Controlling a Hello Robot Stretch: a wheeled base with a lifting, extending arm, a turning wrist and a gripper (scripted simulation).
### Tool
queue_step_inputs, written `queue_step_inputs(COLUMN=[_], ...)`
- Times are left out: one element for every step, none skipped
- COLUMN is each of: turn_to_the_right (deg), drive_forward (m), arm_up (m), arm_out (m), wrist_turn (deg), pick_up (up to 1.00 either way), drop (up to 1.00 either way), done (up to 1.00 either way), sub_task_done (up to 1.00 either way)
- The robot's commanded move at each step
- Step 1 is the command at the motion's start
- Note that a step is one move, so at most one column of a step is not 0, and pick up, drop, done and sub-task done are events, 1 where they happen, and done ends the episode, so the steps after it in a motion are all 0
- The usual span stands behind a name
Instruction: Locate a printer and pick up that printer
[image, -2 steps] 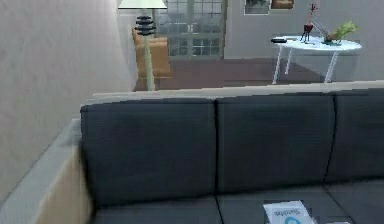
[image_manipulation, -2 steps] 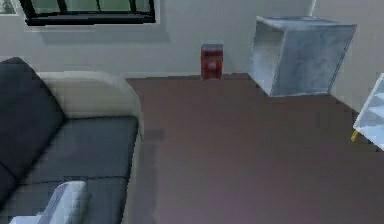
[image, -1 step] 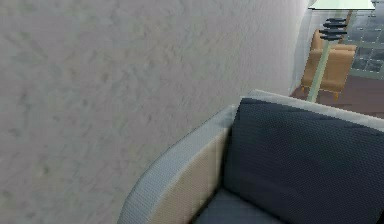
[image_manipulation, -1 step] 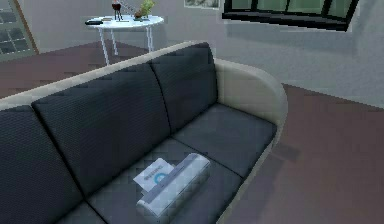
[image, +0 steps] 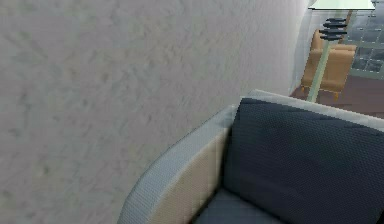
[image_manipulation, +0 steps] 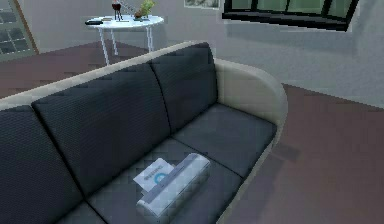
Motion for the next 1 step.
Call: queue_step_inputs(turn_to_the_right=[0.0], drive_forward=[0.0], arm_up=[0.0], arm_out=[0.26], wrist_turn=[0.0], pick_up=[0.0], drop=[0.0], done=[0.0], sub_task_done=[0.0])
